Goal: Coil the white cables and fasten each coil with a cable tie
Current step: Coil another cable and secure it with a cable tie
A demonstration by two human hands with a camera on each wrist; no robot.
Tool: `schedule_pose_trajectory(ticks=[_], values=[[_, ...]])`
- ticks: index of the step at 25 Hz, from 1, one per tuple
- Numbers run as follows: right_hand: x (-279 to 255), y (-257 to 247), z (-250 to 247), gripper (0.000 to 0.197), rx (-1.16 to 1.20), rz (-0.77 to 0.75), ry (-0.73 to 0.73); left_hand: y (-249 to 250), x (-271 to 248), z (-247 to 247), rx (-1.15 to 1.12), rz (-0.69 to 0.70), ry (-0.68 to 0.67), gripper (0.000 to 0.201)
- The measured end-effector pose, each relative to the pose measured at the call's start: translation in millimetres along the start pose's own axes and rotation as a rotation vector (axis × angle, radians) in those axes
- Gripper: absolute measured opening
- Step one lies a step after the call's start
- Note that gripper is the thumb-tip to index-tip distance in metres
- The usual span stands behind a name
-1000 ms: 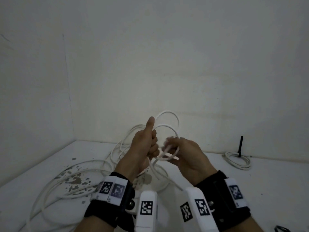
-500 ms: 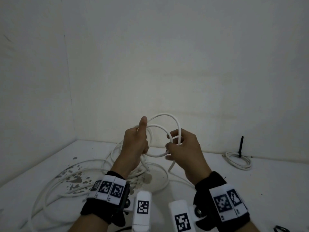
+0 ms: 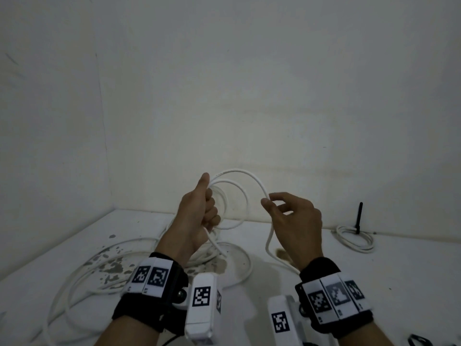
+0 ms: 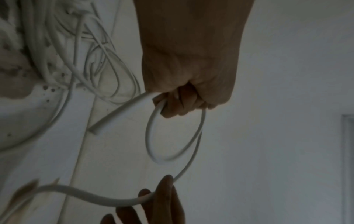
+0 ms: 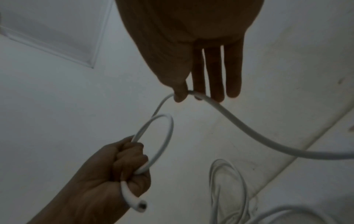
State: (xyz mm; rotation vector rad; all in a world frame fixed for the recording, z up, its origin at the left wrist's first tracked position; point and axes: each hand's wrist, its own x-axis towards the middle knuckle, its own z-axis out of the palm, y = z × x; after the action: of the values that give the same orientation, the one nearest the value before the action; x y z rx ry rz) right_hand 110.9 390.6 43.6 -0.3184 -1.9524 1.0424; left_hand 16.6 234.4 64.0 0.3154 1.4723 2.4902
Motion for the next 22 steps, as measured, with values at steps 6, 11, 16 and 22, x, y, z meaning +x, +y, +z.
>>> schedule_pose_trajectory(ticks=[6, 11, 16, 22], values=[[-2, -16, 3, 0.040, 0.718, 0.569, -0.258, -12, -10, 19, 0.148, 0.042, -0.078, 0.053], [-8, -29, 12, 0.028, 0.320, 0.314, -0.291, -35, -8, 27, 0.471, 0.304, 0.080, 0.057], [-25, -30, 16, 0.038, -0.196, -0.024, -0.174, -33, 1, 13, 0.563, 0.505, 0.175, 0.057], [-24, -29, 13, 0.030, -0.591, -0.058, -0.403, -30, 3, 7, 0.531, 0.478, 0.199, 0.055]])
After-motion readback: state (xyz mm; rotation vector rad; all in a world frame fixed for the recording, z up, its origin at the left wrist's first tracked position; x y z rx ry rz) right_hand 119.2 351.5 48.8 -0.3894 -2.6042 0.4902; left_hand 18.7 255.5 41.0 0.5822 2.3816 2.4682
